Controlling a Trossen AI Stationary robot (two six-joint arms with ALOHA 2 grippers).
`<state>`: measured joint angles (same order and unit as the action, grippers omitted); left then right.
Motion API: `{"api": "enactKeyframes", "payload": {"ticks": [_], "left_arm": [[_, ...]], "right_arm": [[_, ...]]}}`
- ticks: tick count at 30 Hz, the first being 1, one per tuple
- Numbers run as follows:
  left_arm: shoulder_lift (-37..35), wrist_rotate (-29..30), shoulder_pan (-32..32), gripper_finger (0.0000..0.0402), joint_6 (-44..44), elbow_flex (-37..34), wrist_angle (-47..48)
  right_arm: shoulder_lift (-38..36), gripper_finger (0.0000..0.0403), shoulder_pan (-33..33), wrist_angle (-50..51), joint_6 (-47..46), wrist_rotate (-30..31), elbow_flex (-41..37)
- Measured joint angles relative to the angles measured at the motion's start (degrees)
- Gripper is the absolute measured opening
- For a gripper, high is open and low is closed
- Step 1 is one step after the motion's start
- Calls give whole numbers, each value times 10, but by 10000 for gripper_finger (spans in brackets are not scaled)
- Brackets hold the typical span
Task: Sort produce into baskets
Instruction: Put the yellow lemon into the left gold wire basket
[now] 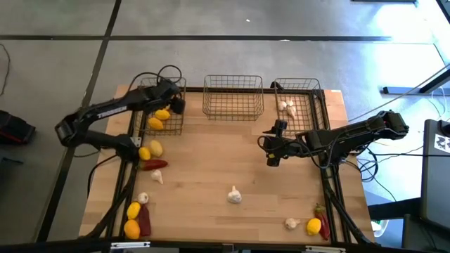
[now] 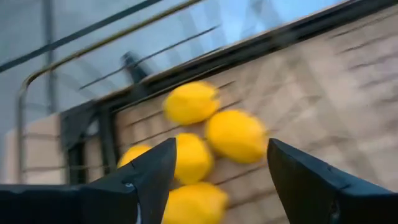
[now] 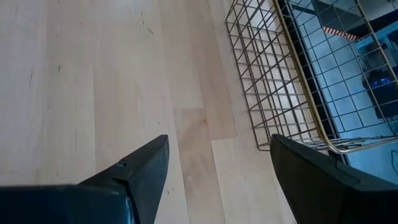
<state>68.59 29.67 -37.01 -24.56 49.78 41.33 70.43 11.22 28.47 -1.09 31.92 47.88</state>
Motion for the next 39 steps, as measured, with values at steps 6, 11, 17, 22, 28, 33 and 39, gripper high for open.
{"api": "enactKeyframes", "payload": {"ticks": [6, 11, 17, 22, 28, 33, 39], "left_arm": [[-47, -20, 74, 246, 11, 8, -15], [-56, -20, 139, 246, 11, 8, -17], [-53, -21, 212, 248, -4, 8, -11], [-53, -21, 277, 276, -31, 8, -11], [-53, -66, 348, 299, -92, 8, 1], [-53, -124, 403, 300, -155, 8, 28], [-53, -145, 448, 300, -260, 8, 109]], "right_arm": [[0, 275, 0, 0, -4, 0, 0], [0, 275, 0, 0, -6, -6, 0], [0, 275, 0, 0, -16, -11, 0], [0, 275, 0, 0, -16, -11, 0], [0, 276, 0, 0, -16, -11, 0], [0, 275, 0, 0, -16, -11, 0], [0, 276, 0, 0, -16, -11, 0]]}}
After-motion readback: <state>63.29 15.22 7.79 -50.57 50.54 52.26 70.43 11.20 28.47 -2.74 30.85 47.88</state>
